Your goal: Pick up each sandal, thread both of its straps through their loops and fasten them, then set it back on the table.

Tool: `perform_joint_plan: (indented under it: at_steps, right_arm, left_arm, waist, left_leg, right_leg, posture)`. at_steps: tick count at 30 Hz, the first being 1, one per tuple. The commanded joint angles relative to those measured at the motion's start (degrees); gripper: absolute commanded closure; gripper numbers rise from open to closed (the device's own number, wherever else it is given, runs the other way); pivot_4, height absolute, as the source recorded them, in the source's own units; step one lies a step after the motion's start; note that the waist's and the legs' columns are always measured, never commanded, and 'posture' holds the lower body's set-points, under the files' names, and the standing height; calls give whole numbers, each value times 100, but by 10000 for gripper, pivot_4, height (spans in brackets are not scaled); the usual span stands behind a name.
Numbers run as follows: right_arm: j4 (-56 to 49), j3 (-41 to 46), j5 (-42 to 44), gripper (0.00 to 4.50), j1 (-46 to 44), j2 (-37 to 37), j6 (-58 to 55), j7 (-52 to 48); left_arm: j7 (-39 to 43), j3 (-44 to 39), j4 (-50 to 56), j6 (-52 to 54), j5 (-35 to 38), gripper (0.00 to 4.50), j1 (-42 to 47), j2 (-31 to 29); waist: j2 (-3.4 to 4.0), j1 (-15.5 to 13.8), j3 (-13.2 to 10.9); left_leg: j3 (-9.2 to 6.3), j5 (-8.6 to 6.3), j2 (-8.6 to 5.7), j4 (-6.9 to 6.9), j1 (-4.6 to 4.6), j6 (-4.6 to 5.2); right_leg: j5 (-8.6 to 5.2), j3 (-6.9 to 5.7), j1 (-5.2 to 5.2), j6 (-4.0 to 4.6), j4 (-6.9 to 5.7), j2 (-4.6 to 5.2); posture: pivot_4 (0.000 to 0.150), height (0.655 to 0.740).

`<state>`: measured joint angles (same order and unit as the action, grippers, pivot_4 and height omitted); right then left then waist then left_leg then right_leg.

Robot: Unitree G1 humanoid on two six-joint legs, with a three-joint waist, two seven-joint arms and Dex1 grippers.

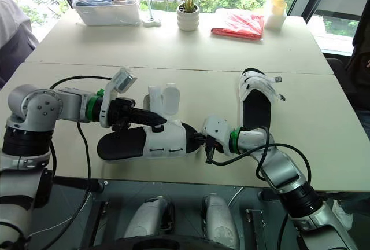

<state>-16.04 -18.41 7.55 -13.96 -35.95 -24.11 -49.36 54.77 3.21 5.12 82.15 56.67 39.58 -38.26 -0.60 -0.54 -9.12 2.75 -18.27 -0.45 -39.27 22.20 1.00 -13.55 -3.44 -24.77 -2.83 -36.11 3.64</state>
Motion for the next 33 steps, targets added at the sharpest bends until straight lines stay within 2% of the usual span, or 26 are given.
perform_joint_plan:
  at_steps: [1, 8, 15, 33]
  right_arm:
    - [245, -209, -247, 45000, 209, -86, -228, 16]
    - [192, -178, -233, 45000, 250, -121, -263, 22]
    - [207, -191, -246, 45000, 218, -131, -268, 21]
    - [180, -171, -216, 45000, 221, -122, -305, 29]
  left_arm:
    - [-30, 114, 496, -80, 1, 43825, -244, -7]
    - [-23, 260, 701, -363, -185, 43825, -587, -92]
    - [119, 152, 224, -449, -255, 43825, -445, -148]
    - [492, 556, 630, -1117, -671, 43825, -989, -312]
  waist:
    - [-5, -4, -3]
    - [-3, -9, -2]
    - [-4, -12, -2]
    - [-3, -11, -1]
  left_leg:
    - [0, 1, 0, 0, 0, -2]
    - [-2, 0, 0, 0, -4, 0]
    - [-2, 0, 0, 0, -4, 0]
    - [-3, -1, 1, 0, -3, 1]
  right_leg:
    - [0, 0, 0, 0, 0, 0]
    - [-1, 1, 4, 4, 0, 0]
    - [-1, 1, 4, 4, 0, 0]
    - [-1, 1, 4, 4, 1, 1]
  posture:
    - [1500, 7241]
    - [1500, 7241]
    - [1500, 7241]
    - [1500, 7241]
